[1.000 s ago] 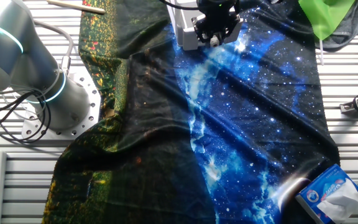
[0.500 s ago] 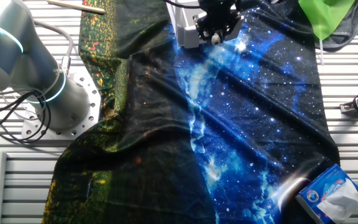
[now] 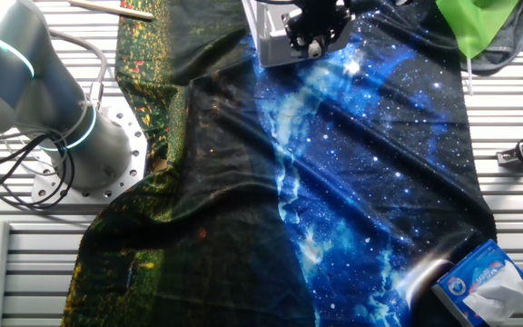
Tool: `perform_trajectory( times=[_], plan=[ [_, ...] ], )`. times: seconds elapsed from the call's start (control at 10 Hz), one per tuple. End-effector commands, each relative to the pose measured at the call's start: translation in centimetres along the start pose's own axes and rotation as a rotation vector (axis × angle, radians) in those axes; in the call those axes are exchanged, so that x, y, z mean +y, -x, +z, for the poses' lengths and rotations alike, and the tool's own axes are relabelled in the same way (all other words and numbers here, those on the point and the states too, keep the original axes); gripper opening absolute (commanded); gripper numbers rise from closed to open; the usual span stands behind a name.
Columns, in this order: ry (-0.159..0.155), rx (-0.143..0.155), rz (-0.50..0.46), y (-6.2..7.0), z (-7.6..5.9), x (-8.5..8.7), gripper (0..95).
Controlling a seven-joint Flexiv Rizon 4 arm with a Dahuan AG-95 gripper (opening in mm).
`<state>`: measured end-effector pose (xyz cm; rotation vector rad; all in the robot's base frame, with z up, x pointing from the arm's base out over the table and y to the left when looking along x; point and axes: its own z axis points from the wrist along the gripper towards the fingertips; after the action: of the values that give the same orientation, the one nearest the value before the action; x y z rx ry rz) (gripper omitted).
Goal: Grasp the handle and close the drawer
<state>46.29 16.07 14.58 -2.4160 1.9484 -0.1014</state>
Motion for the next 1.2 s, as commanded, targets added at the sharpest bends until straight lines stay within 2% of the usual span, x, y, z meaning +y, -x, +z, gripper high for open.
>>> perform_trajectory(
  times=[0.1,0.3,0.5,0.6,1.2],
  plan=[
    [0.001,0.006,0.01,0.77,-0.08,-0.07,0.0],
    [0.004,0.003,0.016,1.43,0.02,-0.33,0.0],
    [0.008,0.005,0.016,1.47,-0.18,-0.34,0.0],
    [0.007,0.017,0.013,1.51,-0.44,-0.4,0.0],
    [-0.009,0.02,-0.009,1.5,-0.38,-0.41,0.0]
  ],
)
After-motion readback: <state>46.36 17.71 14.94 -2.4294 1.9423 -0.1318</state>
